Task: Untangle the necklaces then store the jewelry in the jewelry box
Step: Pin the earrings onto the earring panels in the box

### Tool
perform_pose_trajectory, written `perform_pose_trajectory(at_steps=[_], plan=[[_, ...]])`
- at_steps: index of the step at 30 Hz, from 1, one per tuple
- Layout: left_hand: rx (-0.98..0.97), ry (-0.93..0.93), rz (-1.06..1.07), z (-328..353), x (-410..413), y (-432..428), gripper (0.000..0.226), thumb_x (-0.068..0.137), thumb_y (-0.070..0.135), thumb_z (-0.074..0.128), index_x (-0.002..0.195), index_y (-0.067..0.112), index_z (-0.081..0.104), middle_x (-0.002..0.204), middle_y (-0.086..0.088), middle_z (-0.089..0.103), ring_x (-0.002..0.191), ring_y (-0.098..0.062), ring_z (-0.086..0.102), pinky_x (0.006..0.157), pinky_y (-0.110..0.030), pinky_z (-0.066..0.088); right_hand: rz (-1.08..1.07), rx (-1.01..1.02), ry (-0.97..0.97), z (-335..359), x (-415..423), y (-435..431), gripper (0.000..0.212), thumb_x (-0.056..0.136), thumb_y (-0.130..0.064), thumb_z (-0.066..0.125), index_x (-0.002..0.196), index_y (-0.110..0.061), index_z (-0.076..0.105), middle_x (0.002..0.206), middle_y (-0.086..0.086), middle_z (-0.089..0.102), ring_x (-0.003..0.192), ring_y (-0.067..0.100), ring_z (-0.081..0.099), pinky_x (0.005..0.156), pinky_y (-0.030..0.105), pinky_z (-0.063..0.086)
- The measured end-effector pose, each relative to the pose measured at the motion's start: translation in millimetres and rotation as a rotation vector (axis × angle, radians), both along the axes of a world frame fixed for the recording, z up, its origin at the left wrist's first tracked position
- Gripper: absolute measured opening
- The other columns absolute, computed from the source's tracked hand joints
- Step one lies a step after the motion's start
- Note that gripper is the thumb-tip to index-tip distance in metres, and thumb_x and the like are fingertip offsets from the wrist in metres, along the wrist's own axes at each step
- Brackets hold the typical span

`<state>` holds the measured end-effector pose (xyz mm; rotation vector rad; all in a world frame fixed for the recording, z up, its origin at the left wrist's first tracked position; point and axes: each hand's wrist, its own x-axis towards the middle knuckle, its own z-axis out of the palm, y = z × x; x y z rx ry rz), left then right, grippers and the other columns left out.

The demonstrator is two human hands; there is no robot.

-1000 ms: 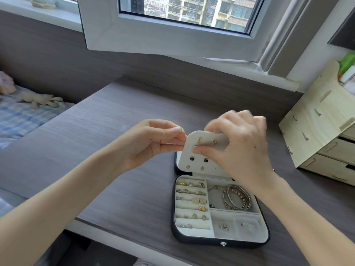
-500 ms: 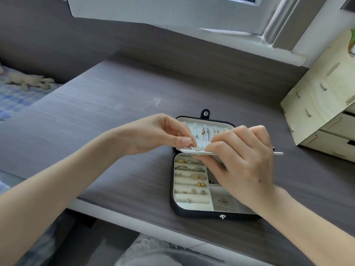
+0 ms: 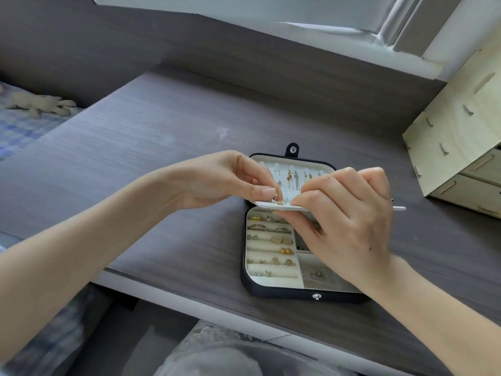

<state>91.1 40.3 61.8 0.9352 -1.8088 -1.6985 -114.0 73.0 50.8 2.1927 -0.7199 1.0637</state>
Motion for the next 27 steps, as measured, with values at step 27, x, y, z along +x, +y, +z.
perform_pose_trajectory(at_steps=[27], plan=[[-0.655,-0.676,-0.223,54.2,-9.2,-9.7,0.007,0.083,0.03,0.066,0.086,0.031,0.073,0.079,0.016,0.066,0.078,-0.002,0.057,0.074,-0.016,0.041,-0.027,-0.024,-0.053,-1.6,3.9,-0.5,0.032,0.08,-0.035,0.075,0.059,-0.014,0.064,0.069,-0.003,0.067,0.07,0.016,0.049,0.067,0.033,0.028]])
